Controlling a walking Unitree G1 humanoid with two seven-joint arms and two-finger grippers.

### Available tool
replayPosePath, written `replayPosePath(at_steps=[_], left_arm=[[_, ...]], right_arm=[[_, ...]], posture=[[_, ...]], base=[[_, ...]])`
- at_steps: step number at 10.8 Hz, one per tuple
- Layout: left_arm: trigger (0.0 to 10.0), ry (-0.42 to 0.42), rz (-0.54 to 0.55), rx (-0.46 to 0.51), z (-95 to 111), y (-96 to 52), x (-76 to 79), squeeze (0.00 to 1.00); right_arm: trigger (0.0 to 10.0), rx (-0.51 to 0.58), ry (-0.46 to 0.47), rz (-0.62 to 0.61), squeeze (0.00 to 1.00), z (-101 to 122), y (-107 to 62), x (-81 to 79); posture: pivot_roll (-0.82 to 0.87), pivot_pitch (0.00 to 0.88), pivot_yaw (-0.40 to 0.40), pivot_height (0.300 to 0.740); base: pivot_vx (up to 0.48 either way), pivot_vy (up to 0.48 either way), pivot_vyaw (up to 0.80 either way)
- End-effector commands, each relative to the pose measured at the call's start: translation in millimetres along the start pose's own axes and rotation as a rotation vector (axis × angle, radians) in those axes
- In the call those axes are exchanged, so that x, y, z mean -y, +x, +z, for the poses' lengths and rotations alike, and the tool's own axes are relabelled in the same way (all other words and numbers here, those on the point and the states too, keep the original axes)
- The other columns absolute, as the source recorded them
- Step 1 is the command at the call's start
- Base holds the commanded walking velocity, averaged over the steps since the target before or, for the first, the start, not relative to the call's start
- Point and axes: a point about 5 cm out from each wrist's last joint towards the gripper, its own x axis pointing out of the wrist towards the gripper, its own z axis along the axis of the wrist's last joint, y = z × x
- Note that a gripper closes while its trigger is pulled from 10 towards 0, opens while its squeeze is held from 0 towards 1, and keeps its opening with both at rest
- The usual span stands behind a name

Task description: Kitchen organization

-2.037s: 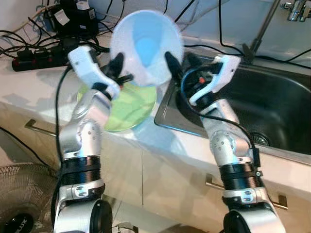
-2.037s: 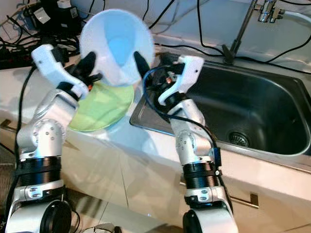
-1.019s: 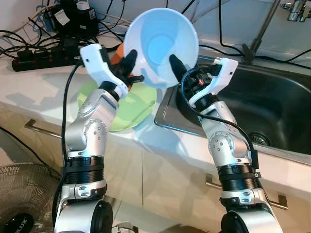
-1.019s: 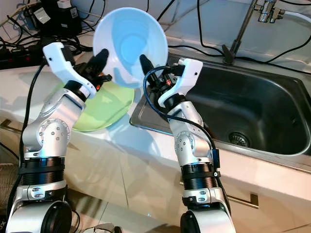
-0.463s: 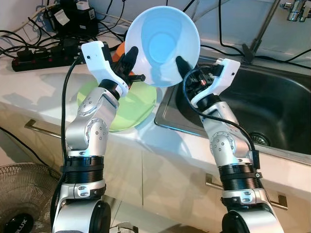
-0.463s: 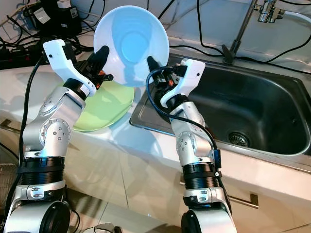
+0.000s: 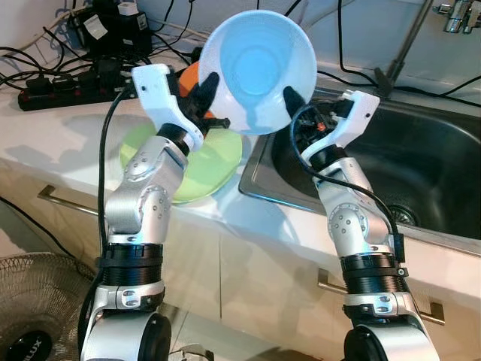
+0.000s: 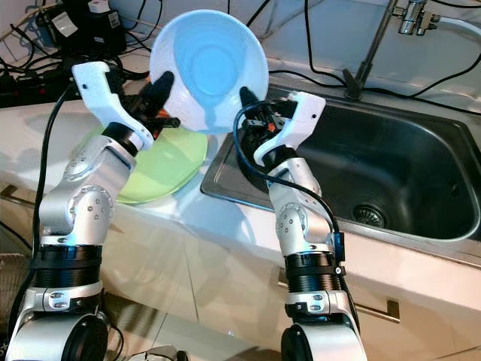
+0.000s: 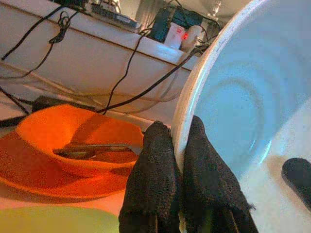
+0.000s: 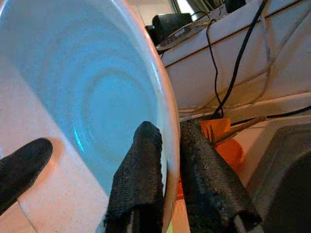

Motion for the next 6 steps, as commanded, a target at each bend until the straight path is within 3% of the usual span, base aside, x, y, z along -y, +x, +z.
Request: replayPosePath(at_steps=[1,3,4,6], left_arm=[[10.0,0.081,-0.038,0.013,4.2,1.9,9.1,0.00],[10.0,0.146,-0.038,0.008,2.4,1.8,9.9,0.00],[10.0,0.168,-0.046,0.007,1.1,2.2,10.6,1.00],[10.0,0.174,-0.052,0.005,-0.7,1.5,10.8,1.00]], right_arm=[[0.0,-0.028,-0.002,0.072,0.00,-4.8,3.8,-12.1],[0.0,-0.038,-0.006,0.071,0.00,-6.4,3.9,-12.6],[0.0,-0.043,-0.011,0.065,0.00,-6.9,4.7,-12.3],[0.0,-0.039,-0.010,0.030,0.00,-6.9,6.0,-9.7]], posture=[[0.07,0.008,-0.038,0.740],[0.07,0.006,-0.039,0.740],[0.07,0.006,-0.039,0.740],[0.08,0.007,-0.041,0.740]], base=[[0.000,0.000,0.00],[0.000,0.000,0.00],[0.000,0.000,0.00],[0.000,0.000,0.00]])
